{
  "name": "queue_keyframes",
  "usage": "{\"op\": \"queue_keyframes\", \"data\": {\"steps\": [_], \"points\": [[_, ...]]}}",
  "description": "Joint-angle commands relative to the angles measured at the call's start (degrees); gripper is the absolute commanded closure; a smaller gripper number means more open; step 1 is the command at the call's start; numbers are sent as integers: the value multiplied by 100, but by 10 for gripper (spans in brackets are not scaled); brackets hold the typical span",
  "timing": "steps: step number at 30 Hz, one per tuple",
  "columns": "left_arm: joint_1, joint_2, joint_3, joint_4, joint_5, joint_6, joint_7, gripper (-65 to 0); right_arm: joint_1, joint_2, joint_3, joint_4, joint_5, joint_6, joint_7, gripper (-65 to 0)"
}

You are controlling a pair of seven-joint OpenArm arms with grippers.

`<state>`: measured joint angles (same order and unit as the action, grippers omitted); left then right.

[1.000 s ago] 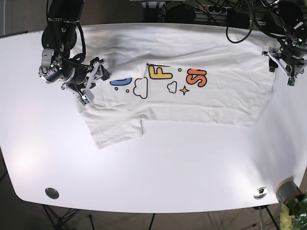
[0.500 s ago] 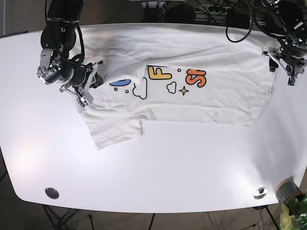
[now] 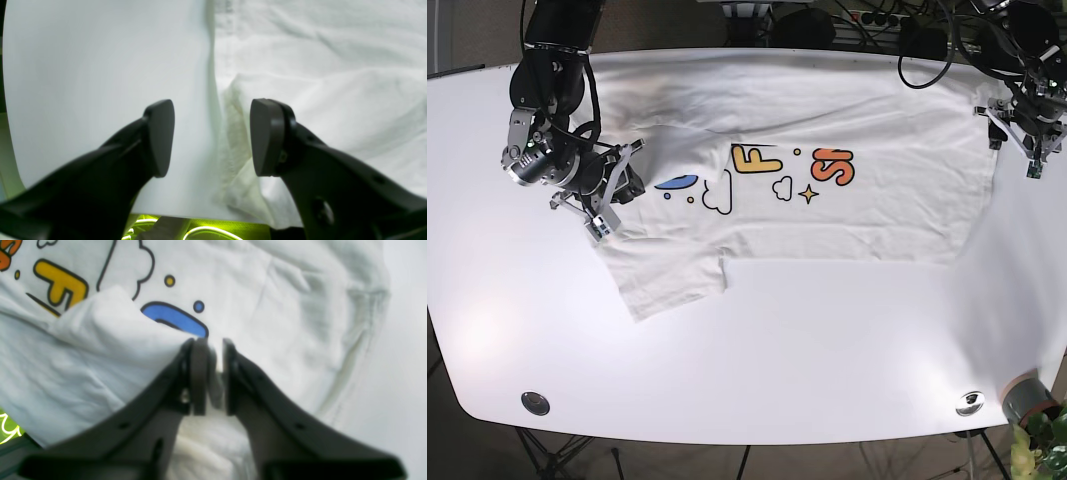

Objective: Fold the T-shirt properly
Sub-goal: 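Move the right gripper down the shirt's side and grasp near the hem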

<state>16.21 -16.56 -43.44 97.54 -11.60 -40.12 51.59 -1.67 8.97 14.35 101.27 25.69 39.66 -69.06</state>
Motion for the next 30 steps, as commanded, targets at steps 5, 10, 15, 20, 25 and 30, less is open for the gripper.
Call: {"op": "queue_keyframes", "data": {"steps": [5,10,15,20,25,30], "points": [[-16,-98,-38,123,-67,12,-74,-332,136,-84,196,171,81,12,123,-398],[-60,-81,-65,141,-76,12,-65,-333,198,-119,679,163,55,12,141,-423],[-271,-72,-65,141,-76,12,-65,-335,541,-58,890,-13,46,3,141,-423],[-342,-72,-47,141,-76,12,-56,-335,1121,259,899,-743,46,-6,150,-423],[-342,-72,-30,141,-76,12,-56,-335,1842,505,811,-1771,37,-243,431,-423],[-342,-72,-30,141,-76,12,-56,-333,2422,760,213,-2809,46,-410,1002,-423]]}}
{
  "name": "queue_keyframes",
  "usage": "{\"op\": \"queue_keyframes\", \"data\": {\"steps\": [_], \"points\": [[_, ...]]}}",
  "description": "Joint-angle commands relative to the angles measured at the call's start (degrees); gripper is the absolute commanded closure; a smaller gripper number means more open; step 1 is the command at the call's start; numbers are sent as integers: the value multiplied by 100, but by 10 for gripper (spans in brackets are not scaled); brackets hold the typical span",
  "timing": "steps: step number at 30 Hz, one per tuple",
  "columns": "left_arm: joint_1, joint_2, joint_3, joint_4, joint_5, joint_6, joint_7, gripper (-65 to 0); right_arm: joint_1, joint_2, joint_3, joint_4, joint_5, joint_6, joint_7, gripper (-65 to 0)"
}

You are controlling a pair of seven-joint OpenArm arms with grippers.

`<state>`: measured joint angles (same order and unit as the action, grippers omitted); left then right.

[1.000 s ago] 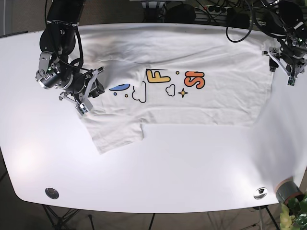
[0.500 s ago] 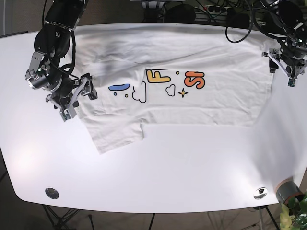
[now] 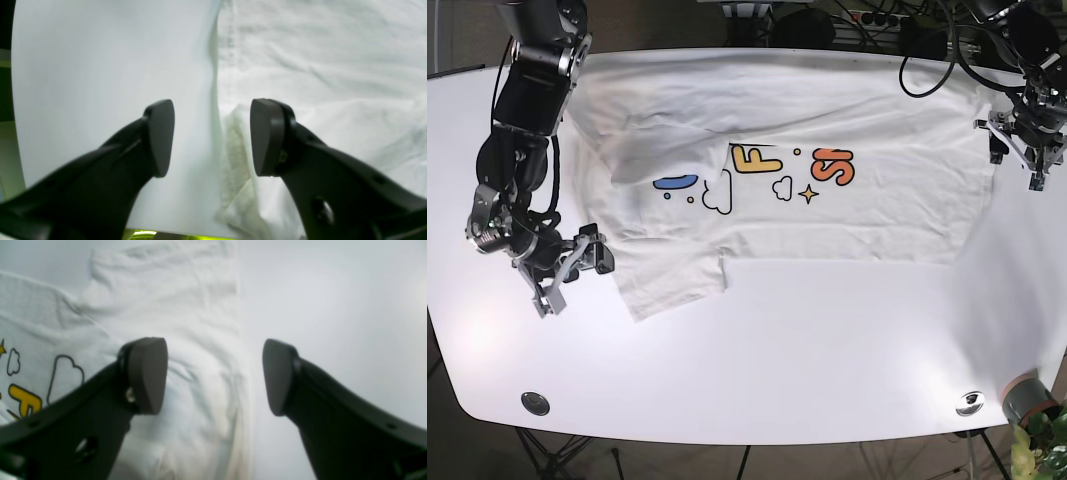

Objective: Fold the T-shirt properly
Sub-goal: 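Move the right gripper down the shirt's side and grasp near the hem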

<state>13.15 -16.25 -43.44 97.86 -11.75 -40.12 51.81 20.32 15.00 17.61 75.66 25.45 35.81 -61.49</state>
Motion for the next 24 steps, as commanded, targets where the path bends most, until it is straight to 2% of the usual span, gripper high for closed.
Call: {"op": "queue_keyframes", "data": {"steps": [1,10,15,22,24], "points": [[-27,-102,-30,108,-60,12,-78,-333,329,192,-218,-476,70,-34,378,-423],[-9,-102,-30,108,-60,12,-78,-332,1252,394,-1343,-2761,61,-52,1890,-423],[-9,-120,-47,108,-60,12,-78,-332,1410,464,-1914,-3491,61,-60,2655,-423],[-18,-129,-65,108,-34,12,-78,-336,1226,412,-2046,-3623,79,-60,2778,-423],[-27,-129,-65,108,-25,12,-78,-338,1138,253,-2055,-3473,70,-60,2769,-423]]}}
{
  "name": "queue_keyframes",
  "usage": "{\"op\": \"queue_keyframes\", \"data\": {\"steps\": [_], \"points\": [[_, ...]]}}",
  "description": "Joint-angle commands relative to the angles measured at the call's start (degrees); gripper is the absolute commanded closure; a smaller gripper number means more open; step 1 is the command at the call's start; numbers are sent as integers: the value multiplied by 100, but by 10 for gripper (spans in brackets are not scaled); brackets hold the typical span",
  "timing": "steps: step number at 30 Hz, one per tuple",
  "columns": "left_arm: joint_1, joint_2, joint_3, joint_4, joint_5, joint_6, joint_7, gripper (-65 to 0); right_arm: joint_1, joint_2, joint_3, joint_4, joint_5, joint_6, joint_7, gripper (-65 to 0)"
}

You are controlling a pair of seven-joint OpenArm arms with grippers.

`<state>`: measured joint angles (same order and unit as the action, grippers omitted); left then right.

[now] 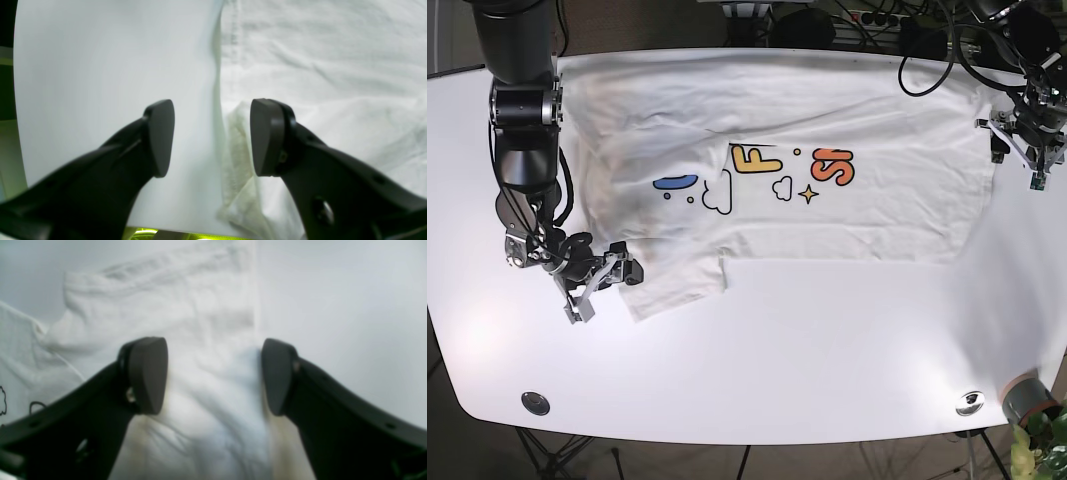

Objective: Fold the T-shirt properly
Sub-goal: 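Move the right gripper down the shirt's side and grasp near the hem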

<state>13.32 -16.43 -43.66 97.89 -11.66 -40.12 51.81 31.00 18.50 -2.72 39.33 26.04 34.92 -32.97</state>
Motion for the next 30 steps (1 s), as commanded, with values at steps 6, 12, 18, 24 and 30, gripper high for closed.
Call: {"op": "queue_keyframes", "data": {"steps": [6,12,18,24,30], "points": [[-387,-208,-16,88,-16,12,-69,-344,-116,-246,-22,247,11,-59,-83,-417],[-1011,-366,194,-26,-16,12,221,-451,-133,-316,-22,247,11,-278,66,-187],[-1952,-586,977,-817,-25,1071,388,-506,-116,-351,-22,247,11,-278,102,-25],[-2884,-595,1513,-2162,-25,1238,116,-507,-116,-360,-14,256,20,-278,102,-25],[-3482,-604,1856,-3586,-25,1203,-535,-507,-125,-360,4,256,46,-278,110,-24]]}}
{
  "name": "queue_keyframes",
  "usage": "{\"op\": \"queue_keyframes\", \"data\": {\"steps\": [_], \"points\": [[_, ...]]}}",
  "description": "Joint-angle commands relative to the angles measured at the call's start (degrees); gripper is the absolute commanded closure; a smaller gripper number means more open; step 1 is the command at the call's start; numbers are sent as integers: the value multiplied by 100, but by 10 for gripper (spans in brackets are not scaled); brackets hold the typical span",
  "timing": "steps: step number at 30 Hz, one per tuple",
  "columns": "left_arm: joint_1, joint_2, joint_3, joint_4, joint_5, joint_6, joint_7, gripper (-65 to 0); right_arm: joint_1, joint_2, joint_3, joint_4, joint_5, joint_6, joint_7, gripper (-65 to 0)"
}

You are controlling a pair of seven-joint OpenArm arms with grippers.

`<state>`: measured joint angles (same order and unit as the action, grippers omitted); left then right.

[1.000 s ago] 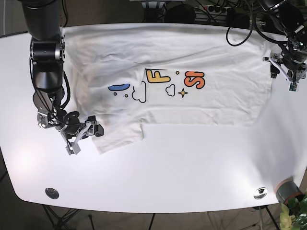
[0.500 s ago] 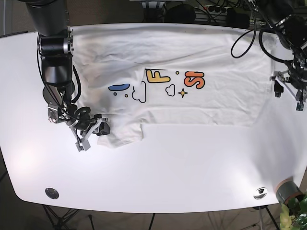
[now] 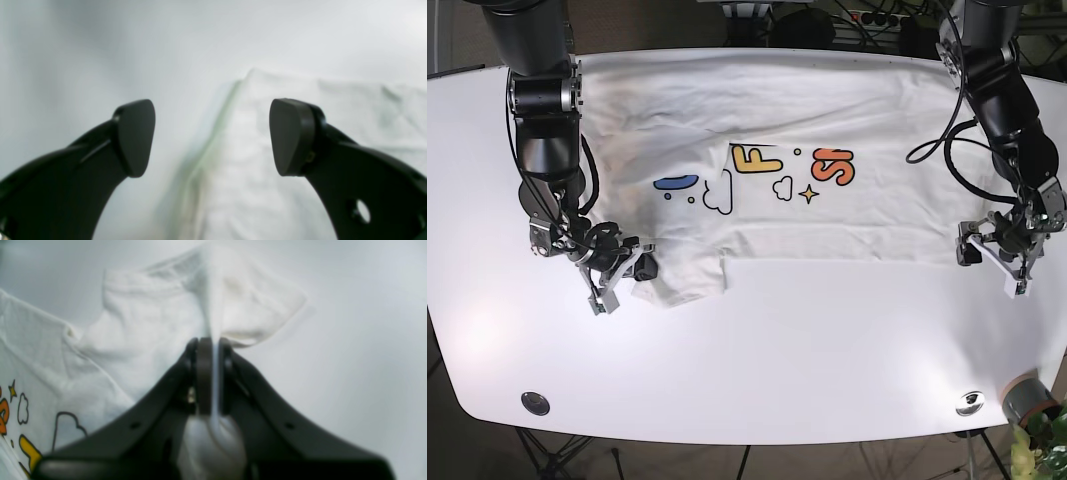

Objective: Fold the T-shirt properly
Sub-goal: 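Move the right gripper down the shirt's side and grasp near the hem, then grasp the hem with the left gripper and fold it over toward the collar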

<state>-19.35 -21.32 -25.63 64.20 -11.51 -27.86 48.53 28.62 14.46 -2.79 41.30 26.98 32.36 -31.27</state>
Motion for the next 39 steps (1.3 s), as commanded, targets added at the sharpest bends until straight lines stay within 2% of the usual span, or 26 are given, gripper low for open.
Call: {"op": "queue_keyframes", "data": {"steps": [1,4,10,13,16,18,27,33,39], "points": [[-276,-114,114,-403,-49,-32,-278,-507,114,44,11,59,-39,-23,-69,-24],[-399,-114,281,-807,-76,-49,-374,-506,105,44,28,59,-30,-23,-69,-24],[-399,-105,475,-904,-58,-586,-383,-492,105,44,28,68,-30,-23,-69,-24],[-390,-105,448,-939,-49,-595,-383,-381,105,44,28,68,-30,-23,-69,-24],[-372,-114,448,-939,-49,-603,-383,-218,114,53,37,68,-30,-23,-60,-24],[-355,-114,475,-948,-40,-603,-374,-154,114,62,37,112,-21,-23,-69,-24],[-381,-123,448,-895,-58,-630,-365,0,114,62,37,771,-21,-23,-315,-22],[-328,-123,440,-192,-76,-630,-348,0,114,97,450,1351,-56,-23,-781,-22],[-38,-79,440,995,-76,-630,-5,0,96,141,758,2081,-74,-23,-1352,-22]]}}
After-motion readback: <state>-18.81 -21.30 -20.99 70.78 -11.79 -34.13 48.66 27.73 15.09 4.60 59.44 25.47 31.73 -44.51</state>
